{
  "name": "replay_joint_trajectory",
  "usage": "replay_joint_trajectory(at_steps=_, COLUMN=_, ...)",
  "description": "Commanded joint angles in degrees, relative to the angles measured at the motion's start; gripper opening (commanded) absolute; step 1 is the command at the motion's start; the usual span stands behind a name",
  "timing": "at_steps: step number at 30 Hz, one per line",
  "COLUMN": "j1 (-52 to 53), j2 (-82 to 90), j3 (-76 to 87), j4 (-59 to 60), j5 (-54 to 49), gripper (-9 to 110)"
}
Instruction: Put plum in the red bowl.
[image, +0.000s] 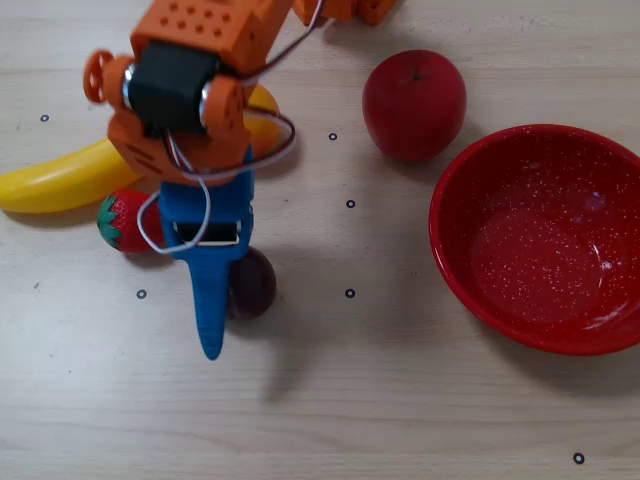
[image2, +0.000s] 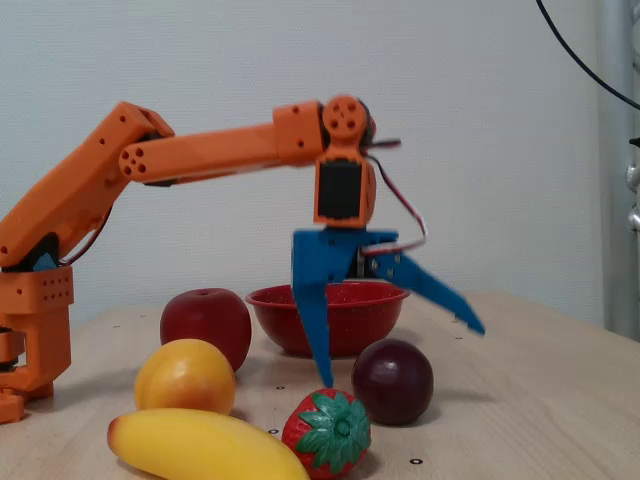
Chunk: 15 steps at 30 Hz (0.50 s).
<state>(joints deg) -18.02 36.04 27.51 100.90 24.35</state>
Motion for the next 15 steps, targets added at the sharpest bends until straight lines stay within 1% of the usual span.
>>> replay_joint_trajectory(at_steps=1, j1=2.37, j2=2.72, j3=-7.73, j4=0.26, j5=1.23, gripper=60)
replay_joint_trajectory(at_steps=15, j1=3.78, j2=-2.55, j3=-12.22, j4=-0.7, j5=1.41, gripper=59)
